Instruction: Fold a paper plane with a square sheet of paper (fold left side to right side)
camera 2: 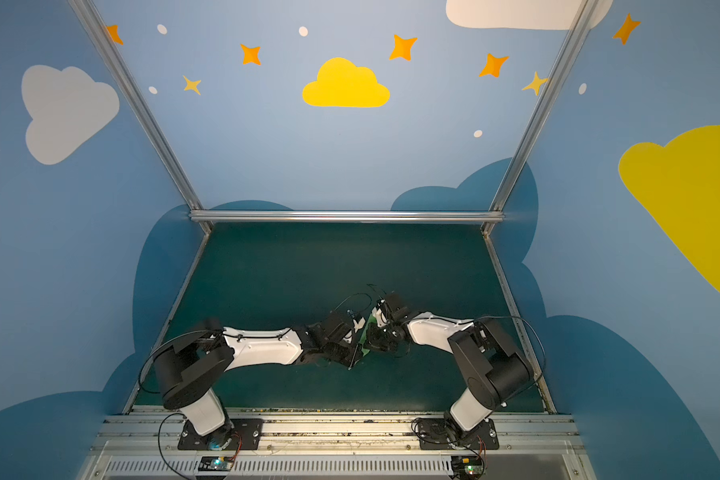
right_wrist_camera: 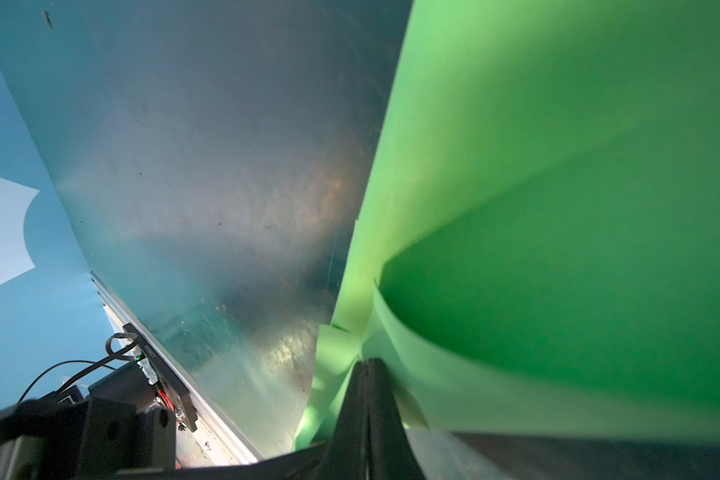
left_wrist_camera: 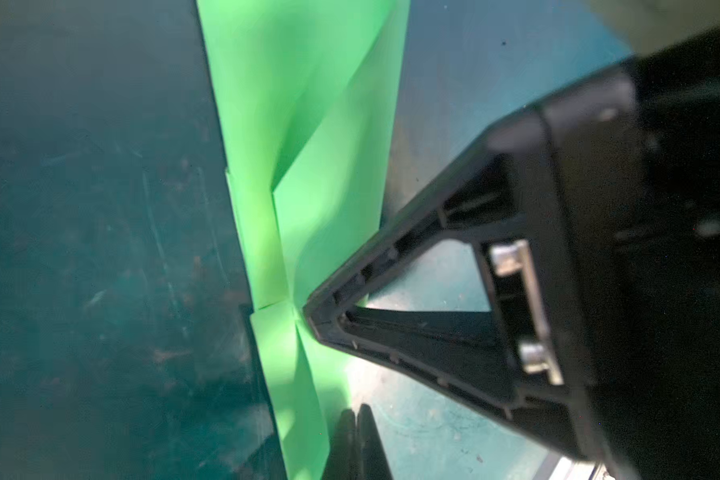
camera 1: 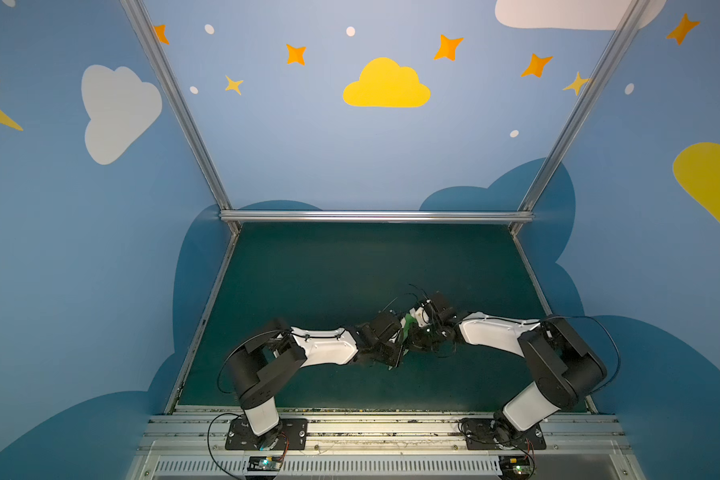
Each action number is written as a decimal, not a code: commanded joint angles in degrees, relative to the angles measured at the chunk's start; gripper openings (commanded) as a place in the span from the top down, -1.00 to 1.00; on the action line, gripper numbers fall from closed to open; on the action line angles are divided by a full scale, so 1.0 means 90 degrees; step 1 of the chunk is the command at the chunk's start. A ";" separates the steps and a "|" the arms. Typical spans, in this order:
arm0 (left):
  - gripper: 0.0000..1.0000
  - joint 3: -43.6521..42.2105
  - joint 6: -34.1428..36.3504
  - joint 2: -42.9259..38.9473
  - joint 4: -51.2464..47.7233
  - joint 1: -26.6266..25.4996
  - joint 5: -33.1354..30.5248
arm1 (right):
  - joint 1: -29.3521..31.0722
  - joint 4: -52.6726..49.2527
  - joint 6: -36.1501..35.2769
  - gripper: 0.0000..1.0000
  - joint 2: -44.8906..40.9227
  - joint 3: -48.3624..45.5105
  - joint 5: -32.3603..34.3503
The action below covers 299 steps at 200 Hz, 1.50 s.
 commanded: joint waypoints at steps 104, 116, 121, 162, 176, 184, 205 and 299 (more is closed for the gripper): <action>0.93 -0.0140 0.0061 0.0332 0.0012 0.0023 -0.0034 | 0.0068 -0.0234 0.0020 1.00 0.0339 -0.0170 0.0292; 0.93 -0.0223 0.0029 0.0303 0.0054 0.0025 -0.0049 | 0.0070 -0.0245 0.0022 1.00 0.0329 -0.0179 0.0298; 0.93 -0.0251 0.0021 0.0294 0.0069 0.0022 -0.0053 | 0.0068 -0.0251 0.0011 1.00 0.0329 -0.0179 0.0297; 0.93 -0.0497 -0.0071 0.0074 0.0120 0.0044 -0.0163 | 0.0062 -0.0275 0.0000 1.00 0.0320 -0.0204 0.0345; 0.93 -0.0583 -0.0098 -0.0031 0.0121 0.0035 -0.0199 | 0.0062 -0.0275 0.0002 1.00 0.0329 -0.0209 0.0356; 0.93 -0.0638 -0.0118 -0.0092 0.0128 0.0045 -0.0197 | 0.0063 -0.0273 0.0001 1.00 0.0330 -0.0218 0.0365; 0.92 -0.0725 -0.0147 -0.0218 0.0105 0.0057 -0.0392 | 0.0062 -0.0271 0.0000 1.00 0.0340 -0.0208 0.0366; 0.93 -0.1604 -0.0483 -0.0801 0.0168 0.0362 -0.0524 | 0.0063 -0.0334 0.0018 1.00 0.0339 -0.0199 0.0414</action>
